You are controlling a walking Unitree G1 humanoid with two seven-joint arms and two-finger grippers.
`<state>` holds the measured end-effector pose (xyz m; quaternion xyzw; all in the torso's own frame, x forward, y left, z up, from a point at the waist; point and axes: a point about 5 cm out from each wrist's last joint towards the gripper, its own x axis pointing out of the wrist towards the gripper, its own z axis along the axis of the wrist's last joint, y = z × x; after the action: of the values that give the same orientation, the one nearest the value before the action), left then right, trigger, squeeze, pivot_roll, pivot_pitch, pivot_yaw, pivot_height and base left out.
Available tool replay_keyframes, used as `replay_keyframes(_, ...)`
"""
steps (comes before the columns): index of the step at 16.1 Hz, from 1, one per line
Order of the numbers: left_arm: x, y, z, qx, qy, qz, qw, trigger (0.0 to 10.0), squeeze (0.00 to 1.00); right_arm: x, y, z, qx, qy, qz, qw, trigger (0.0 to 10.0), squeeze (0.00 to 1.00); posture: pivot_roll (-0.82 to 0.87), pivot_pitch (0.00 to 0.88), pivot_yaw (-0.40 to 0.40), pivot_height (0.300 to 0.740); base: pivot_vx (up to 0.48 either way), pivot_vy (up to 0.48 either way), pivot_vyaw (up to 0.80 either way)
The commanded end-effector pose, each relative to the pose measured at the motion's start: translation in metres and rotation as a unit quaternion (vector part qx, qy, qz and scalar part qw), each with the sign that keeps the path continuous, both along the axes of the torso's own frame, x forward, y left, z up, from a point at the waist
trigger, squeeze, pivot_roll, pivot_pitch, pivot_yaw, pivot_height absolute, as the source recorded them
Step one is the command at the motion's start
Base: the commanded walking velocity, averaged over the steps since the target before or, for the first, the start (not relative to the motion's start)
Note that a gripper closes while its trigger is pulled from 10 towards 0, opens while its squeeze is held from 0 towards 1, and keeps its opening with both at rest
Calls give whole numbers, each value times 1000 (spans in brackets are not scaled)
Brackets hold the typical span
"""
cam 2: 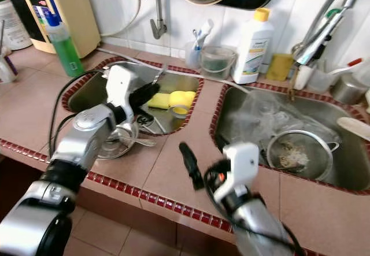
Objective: Kitchen organization
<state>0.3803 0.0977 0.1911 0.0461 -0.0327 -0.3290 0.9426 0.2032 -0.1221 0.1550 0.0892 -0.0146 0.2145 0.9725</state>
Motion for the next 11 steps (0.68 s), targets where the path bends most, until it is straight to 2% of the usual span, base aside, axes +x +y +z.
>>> replay_keyframes(1, 2, -5, 4, 9, -10, -12, 1000, 10000, 0, -3, 0, 5, 4, -4, -2, 1000, 10000, 0, -286, 113, 50, 740, 0, 0, 0)
replay_keyframes(5, 8, -14, 8, 28, -17, -32, 999, 10000, 0, -20, 0, 6, 10, 16, -12, 1000, 10000, 0, -317, 161, 66, 740, 0, 0, 0)
replay_keyframes(11, 16, -21, 12, 50, -8, -46, 998, 10000, 0, -42, 10, 12, 25, 39, 1, 999, 10000, 0, -340, 258, 84, 740, 0, 0, 0)
